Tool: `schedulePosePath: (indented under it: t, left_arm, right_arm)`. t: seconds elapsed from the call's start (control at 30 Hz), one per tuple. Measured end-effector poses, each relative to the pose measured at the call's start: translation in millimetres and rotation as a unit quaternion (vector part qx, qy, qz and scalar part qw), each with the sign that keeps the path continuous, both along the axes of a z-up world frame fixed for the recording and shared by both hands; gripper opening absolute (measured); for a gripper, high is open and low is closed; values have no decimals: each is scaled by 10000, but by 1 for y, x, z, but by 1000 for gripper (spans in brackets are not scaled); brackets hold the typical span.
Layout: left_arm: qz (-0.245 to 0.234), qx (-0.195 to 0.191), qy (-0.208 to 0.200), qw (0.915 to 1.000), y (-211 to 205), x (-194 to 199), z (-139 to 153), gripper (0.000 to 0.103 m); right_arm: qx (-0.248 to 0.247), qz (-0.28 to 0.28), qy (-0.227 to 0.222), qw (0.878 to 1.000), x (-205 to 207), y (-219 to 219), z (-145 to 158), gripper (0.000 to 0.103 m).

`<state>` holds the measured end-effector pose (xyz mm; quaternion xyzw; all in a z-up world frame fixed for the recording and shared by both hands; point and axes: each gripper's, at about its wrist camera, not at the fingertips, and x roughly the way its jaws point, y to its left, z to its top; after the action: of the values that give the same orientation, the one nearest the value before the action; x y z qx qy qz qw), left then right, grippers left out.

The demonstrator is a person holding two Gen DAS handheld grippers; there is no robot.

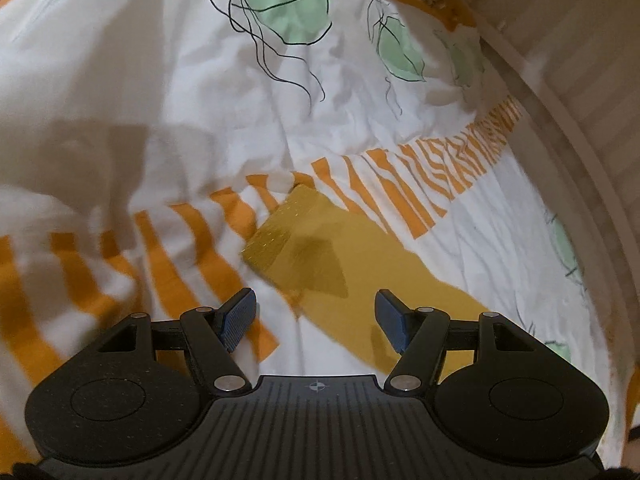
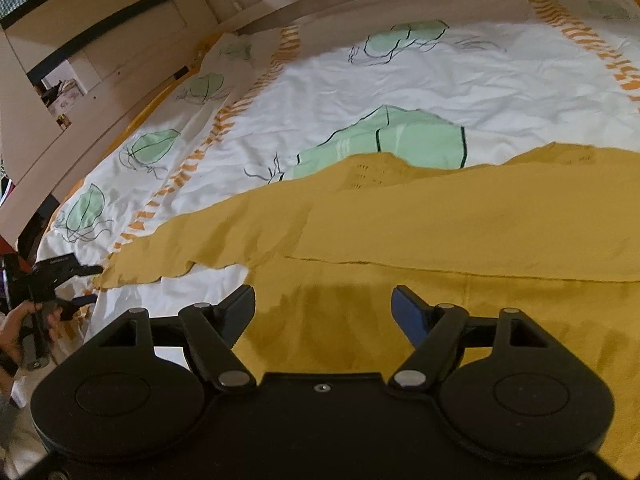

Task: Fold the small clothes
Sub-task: 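Move the left tool to the cuff of the other sleeve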

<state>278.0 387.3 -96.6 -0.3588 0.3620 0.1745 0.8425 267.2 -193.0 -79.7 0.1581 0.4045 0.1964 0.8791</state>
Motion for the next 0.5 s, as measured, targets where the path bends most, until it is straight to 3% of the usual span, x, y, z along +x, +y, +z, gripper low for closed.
schedulePosePath:
  t: [0.3, 0.4, 0.43, 0.47, 0.5]
  left_arm:
    - [89, 80, -168, 9998, 6, 21, -13, 63]
    - [267, 135, -172, 9994, 7, 20, -11, 29]
    - [307, 150, -132, 9993, 7, 20, -11, 10]
    - [305, 86, -139, 9994, 7, 21, -11, 3]
    - [336, 4, -171, 9993, 6, 21, -11, 3]
  right_arm:
    - [-34, 60, 97, 9999, -2, 0, -8, 78]
    - [-35, 31, 173, 9998, -2, -2, -13, 78]
    - [-17, 20, 196, 9998, -2, -3, -15, 78]
    - [-7, 13, 215, 9998, -1, -3, -16, 78]
    - [-5, 0, 239, 9997, -2, -4, -17, 78]
